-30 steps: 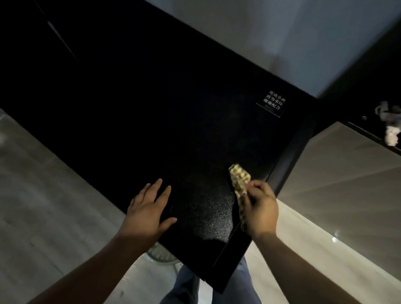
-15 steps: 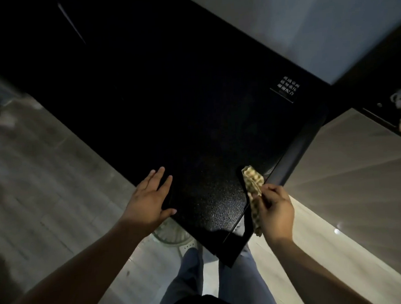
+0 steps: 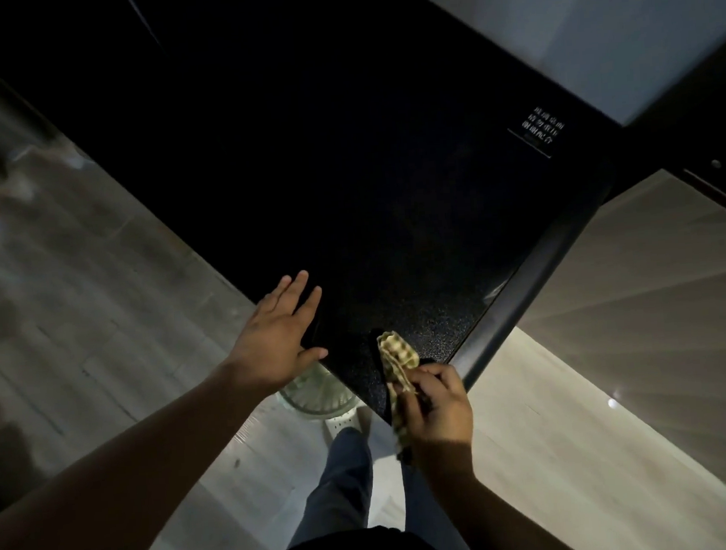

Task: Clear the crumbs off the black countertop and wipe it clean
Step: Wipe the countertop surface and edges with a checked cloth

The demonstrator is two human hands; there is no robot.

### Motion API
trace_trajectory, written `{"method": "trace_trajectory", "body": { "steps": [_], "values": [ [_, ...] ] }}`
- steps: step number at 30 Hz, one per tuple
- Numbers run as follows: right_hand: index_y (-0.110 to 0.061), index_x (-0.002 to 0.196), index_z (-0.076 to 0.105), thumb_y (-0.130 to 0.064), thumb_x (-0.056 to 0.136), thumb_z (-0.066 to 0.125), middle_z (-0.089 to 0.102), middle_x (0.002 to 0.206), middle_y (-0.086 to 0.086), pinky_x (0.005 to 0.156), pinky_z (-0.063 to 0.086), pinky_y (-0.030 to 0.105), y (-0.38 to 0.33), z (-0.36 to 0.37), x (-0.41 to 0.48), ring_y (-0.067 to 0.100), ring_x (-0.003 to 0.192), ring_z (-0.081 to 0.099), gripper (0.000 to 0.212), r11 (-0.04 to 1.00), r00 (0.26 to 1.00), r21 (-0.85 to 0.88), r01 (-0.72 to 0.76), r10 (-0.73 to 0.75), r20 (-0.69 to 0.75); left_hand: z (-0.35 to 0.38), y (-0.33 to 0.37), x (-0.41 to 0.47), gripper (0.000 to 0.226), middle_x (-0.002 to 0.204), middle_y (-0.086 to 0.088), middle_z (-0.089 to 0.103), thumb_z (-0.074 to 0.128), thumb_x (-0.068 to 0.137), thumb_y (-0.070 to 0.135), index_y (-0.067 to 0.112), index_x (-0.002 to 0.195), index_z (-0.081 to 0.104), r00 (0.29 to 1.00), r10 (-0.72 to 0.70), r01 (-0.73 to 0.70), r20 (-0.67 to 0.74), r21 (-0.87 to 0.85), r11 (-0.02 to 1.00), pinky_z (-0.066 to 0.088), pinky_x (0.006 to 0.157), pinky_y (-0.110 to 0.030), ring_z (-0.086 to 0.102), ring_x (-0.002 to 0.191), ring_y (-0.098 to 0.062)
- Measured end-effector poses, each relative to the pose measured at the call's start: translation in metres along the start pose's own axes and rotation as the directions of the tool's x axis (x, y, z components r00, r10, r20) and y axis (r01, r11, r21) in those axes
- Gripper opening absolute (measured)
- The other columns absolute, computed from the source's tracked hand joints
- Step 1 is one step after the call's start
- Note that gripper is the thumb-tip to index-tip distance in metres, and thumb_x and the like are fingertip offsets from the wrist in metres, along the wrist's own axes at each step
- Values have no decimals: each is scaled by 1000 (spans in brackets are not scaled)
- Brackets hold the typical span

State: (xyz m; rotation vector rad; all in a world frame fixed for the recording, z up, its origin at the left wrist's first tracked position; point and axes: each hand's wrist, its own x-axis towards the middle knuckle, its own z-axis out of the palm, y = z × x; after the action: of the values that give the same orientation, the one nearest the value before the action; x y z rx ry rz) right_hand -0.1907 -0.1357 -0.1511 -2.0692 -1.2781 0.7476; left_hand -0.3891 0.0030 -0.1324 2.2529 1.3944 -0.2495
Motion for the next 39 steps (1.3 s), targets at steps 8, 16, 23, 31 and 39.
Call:
{"method": "trace_trajectory", "body": {
  "steps": [8, 16, 23, 31, 39],
  "values": [
    [-9, 93, 75, -5, 80, 74, 58, 94, -4, 75, 42, 4, -18, -13, 35, -6, 85, 56, 13, 956, 981, 275, -99, 140, -134, -8, 2, 5, 75, 158, -3, 10, 59, 86, 47, 21, 148, 25, 999, -36, 36, -13, 12, 999, 21, 116, -38, 10, 144, -24],
    [-4, 96, 72, -7, 84, 70, 57, 96, 1, 74, 34, -3, -5, -84, 155, 9, 82, 54, 12, 991, 961, 104, 80, -49, -271, -26, 33, 34, 55, 135, -3, 43, 60, 86, 43, 20, 135, 47, 970, -204, 197, -128, -68, 978, 43, 97, -37, 44, 119, -26],
    [-2, 95, 71, -6, 86, 66, 56, 95, 5, 75, 35, 13, 14, -138, 248, 18, 85, 55, 11, 997, 951, 14, 73, -65, -303, -55, 77, 84, 54, 128, 5, 48, 58, 89, 39, 26, 138, 42, 975, -98, 47, -201, -247, 968, 41, 97, -26, 47, 116, -16],
    [5, 102, 69, -3, 86, 62, 60, 105, 21, 79, 35, 18, 47, -183, 350, 33, 95, 58, 19, 995, 935, -91, -27, -7, -355, -74, 117, 160, 54, 137, 3, 41, 52, 92, 39, 21, 141, 38, 992, -84, 58, -95, -249, 967, 35, 105, -29, 38, 125, -17],
    [-3, 101, 71, -19, 92, 56, 69, 98, 24, 77, 47, 34, 66, -192, 430, 40, 92, 63, 24, 976, 932, -192, -104, 28, -361, -63, 125, 212, 73, 155, -3, 15, 45, 92, 52, 22, 150, 13, 989, -88, 92, -119, 35, 995, 24, 115, -35, 18, 141, -21]
  ]
}}
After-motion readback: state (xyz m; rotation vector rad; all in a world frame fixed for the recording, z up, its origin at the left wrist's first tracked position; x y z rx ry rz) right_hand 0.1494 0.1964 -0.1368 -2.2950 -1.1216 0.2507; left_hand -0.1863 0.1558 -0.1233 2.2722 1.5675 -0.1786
